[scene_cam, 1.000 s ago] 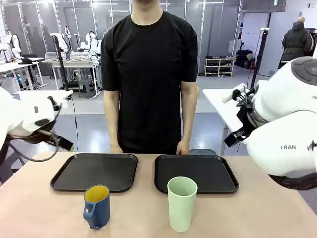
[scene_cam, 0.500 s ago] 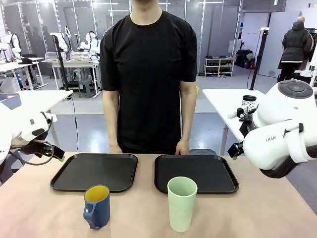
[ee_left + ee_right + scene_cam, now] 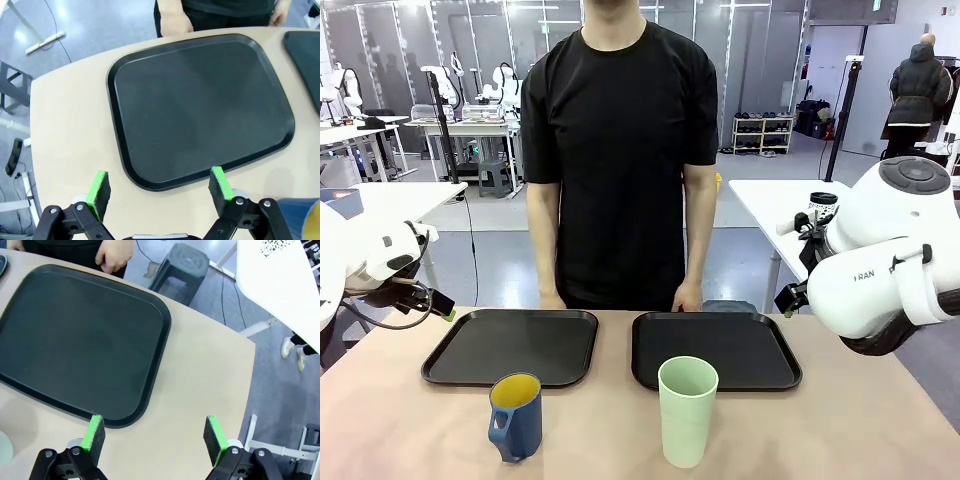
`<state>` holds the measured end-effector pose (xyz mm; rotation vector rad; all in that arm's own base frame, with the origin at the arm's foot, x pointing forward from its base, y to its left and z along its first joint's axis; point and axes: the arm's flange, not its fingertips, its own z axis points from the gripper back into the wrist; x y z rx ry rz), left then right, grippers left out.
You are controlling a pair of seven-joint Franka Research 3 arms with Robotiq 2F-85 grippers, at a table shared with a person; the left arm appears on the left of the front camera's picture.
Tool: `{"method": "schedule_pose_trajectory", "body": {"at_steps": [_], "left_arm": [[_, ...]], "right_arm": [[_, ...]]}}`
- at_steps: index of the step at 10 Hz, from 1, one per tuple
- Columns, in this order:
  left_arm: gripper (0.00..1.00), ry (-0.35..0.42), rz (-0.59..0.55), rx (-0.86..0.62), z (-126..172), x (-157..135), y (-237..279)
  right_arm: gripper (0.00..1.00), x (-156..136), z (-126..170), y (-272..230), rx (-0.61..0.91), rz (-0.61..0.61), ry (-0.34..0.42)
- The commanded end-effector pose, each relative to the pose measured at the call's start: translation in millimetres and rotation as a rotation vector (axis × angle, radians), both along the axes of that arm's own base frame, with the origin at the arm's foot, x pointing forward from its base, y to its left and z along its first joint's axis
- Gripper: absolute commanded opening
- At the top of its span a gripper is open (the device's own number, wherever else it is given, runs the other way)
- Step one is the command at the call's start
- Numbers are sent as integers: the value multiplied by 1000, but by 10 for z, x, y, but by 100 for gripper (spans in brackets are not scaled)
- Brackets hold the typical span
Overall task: Sort and store the cups by type.
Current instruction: Pick up the Reusable plastic cup.
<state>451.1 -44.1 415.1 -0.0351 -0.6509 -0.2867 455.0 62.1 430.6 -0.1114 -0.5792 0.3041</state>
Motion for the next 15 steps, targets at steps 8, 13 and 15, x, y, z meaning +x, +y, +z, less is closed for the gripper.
{"method": "schedule_pose_trajectory", "body": {"at_steps": [8,13,15], "left_arm": [[100,1,0,0,-6,2,-2],[100,1,0,0,-6,2,-2],[100,1,0,0,-6,2,-2]], "right_arm": [[100,26,-35,-20,1,-5,7],[100,26,-35,-20,1,-5,7],[100,26,-35,-20,1,-5,7]]}}
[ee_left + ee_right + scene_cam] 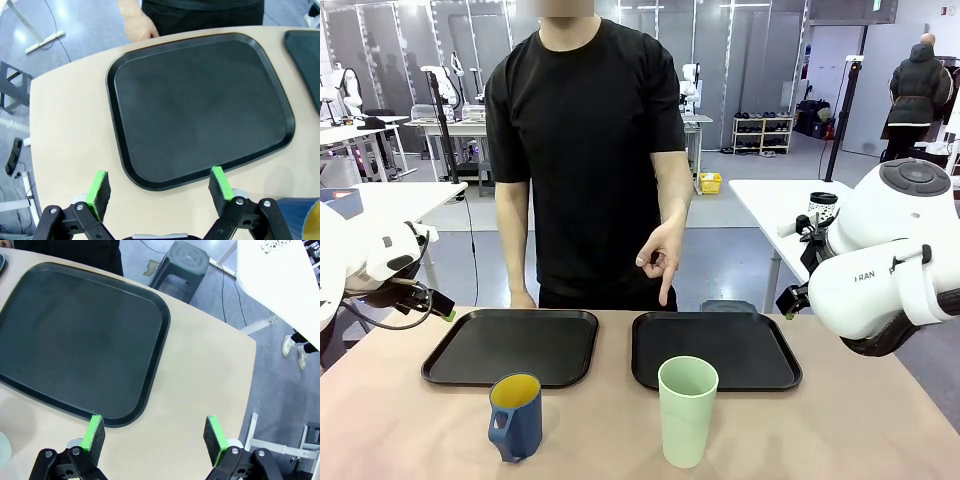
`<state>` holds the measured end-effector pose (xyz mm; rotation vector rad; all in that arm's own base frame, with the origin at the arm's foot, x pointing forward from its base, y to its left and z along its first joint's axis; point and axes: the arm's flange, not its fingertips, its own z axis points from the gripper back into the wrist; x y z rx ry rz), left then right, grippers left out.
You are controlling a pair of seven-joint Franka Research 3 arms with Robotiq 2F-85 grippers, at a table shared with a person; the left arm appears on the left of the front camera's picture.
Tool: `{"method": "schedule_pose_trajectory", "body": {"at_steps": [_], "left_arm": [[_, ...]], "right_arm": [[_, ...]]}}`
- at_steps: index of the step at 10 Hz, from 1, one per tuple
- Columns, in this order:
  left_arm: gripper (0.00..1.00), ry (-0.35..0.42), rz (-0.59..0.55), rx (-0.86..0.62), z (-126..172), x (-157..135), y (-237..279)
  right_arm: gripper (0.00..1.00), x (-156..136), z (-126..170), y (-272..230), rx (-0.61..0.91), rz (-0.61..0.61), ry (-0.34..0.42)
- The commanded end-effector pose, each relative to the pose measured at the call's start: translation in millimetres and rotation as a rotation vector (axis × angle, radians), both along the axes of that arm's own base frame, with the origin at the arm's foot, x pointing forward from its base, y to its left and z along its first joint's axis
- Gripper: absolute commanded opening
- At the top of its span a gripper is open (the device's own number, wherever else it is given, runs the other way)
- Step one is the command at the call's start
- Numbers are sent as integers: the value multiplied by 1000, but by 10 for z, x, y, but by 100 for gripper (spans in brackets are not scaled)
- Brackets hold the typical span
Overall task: Sort and store the cups by type.
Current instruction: Pick up the Reusable plastic cup.
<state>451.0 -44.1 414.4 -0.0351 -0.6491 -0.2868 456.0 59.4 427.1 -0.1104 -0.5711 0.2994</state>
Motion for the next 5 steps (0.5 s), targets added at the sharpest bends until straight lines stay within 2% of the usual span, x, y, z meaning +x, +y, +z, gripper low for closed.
{"method": "schedule_pose_trajectory", "body": {"at_steps": [1,5], "left_arm": [[100,-1,0,0,1,4,-1],[100,-1,0,0,1,4,-1]], "right_arm": [[100,16,0,7,0,0,-1],[100,0,0,0,0,0,0]]}}
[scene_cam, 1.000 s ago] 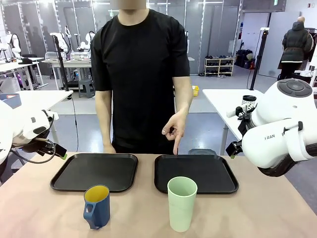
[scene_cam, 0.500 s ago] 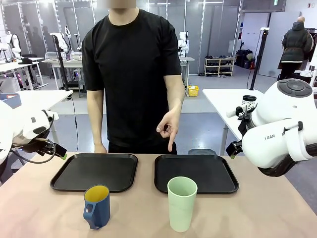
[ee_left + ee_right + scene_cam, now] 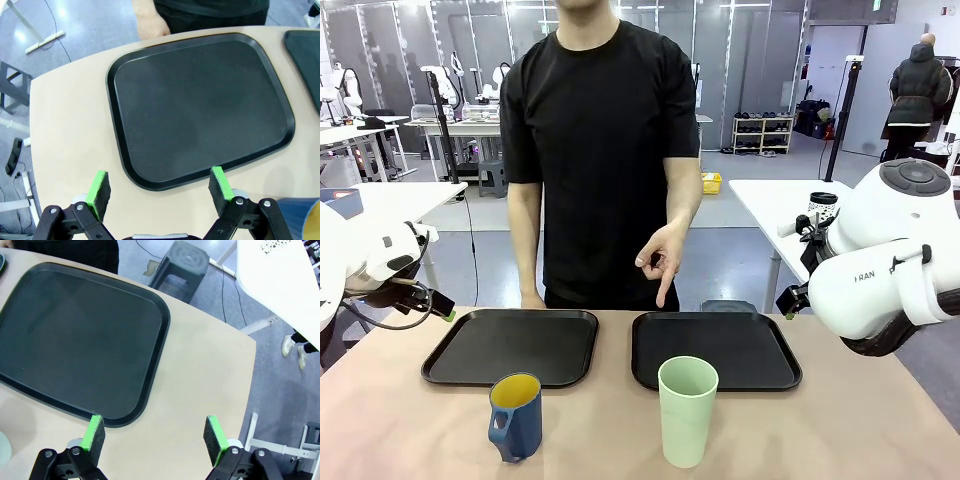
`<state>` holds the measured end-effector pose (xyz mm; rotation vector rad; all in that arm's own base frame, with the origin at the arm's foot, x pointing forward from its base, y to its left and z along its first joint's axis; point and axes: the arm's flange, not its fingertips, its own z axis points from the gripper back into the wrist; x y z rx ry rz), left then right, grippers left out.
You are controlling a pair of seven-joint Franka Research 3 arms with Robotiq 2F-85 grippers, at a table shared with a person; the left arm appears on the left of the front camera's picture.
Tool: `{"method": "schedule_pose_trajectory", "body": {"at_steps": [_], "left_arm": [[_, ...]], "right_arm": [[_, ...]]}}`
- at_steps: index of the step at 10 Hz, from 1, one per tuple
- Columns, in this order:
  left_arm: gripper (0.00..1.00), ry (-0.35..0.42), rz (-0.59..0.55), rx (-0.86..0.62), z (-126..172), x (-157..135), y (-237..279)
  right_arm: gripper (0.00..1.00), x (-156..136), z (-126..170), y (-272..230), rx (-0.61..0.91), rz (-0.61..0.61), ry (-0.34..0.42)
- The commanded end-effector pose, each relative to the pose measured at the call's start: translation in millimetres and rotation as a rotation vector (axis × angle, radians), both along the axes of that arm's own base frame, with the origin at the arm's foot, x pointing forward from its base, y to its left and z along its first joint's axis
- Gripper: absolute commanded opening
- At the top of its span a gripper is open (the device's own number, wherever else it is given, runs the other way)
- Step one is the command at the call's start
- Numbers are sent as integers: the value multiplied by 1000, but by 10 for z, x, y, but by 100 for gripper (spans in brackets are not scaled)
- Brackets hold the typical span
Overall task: Sort and store the cups by type.
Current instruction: Pick up the Reusable plastic cup.
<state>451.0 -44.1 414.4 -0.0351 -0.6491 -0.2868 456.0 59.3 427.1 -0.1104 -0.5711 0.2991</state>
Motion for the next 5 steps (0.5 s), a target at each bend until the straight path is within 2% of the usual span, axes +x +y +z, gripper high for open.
{"method": "schedule_pose_trajectory", "body": {"at_steps": [1,2,3,5], "left_arm": [[100,-1,0,0,1,4,-1],[100,-1,0,0,1,4,-1],[100,-1,0,0,1,4,-1],[100,-1,0,0,1,4,-1]], "right_arm": [[100,-35,40,-8,-23,103,-59],[100,-48,124,-66,-99,200,-85],[100,-21,231,-169,-173,321,-80],[100,63,485,-440,-406,573,-11]]}}
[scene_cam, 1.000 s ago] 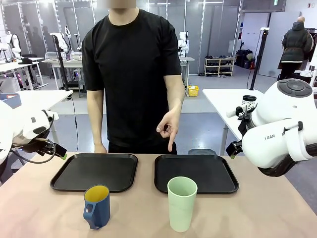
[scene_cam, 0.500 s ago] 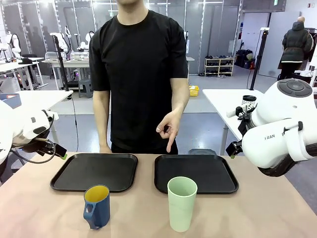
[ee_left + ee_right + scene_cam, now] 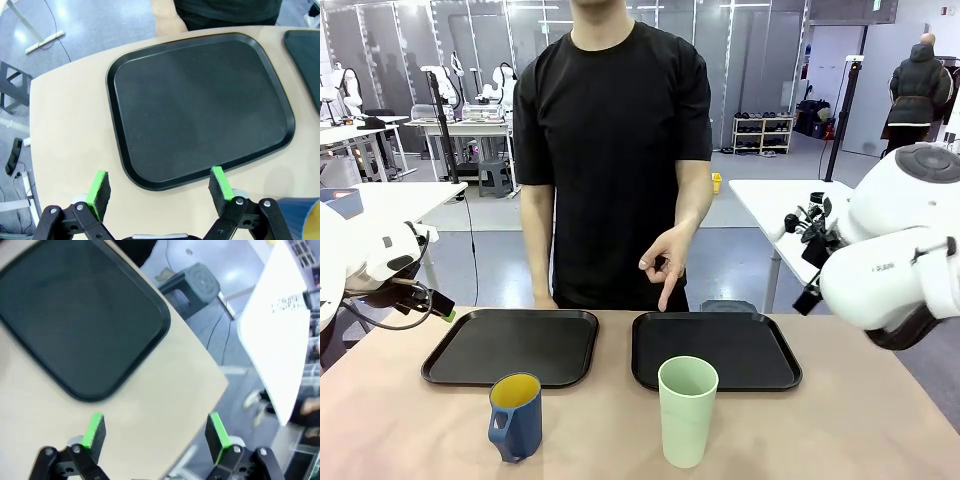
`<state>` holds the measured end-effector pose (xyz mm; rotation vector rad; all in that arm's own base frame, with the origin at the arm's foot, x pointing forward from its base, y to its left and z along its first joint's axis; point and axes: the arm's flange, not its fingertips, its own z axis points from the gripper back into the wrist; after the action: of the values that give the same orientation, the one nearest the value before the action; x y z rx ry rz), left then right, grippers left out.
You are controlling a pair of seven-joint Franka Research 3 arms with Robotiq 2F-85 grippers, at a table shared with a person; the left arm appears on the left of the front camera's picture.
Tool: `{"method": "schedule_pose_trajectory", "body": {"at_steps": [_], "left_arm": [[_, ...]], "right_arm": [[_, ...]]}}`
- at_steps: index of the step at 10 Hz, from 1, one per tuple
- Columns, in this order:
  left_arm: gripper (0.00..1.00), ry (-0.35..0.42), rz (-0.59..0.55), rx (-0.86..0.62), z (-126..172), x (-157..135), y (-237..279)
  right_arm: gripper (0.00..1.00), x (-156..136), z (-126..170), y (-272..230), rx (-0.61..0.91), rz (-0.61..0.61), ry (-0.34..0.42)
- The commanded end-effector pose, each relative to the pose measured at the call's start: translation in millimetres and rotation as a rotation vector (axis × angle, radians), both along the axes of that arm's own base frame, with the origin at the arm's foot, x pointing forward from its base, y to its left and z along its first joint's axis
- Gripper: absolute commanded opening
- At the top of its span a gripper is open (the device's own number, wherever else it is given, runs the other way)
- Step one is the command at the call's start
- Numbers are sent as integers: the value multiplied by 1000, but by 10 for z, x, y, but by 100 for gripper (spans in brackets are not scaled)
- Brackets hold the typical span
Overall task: Sort and store the cups by type.
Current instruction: Pick up the Reusable plastic cup.
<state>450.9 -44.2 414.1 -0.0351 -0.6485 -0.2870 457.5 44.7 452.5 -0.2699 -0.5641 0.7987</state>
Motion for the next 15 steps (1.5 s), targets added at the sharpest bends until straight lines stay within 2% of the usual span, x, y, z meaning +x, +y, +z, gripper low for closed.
{"method": "schedule_pose_trajectory", "body": {"at_steps": [1,2,3,5,8,9,13,15], "left_arm": [[100,-1,0,0,4,5,-1],[100,-1,0,0,4,5,-1],[100,-1,0,0,4,5,-1],[100,-1,0,0,4,5,-1],[100,-1,0,0,4,5,-1],[100,-1,0,0,4,5,-1],[100,-1,0,0,4,5,-1],[100,-1,0,0,4,5,-1]], "right_arm": [[100,115,338,-399,-217,171,5],[100,190,400,-487,-249,278,8],[100,228,412,-550,-301,358,69],[100,229,413,-568,-306,499,160],[100,209,391,-551,-309,535,196],[100,156,311,-482,-318,498,166],[100,152,318,-479,-320,509,180],[100,17,103,-379,-245,625,216]]}}
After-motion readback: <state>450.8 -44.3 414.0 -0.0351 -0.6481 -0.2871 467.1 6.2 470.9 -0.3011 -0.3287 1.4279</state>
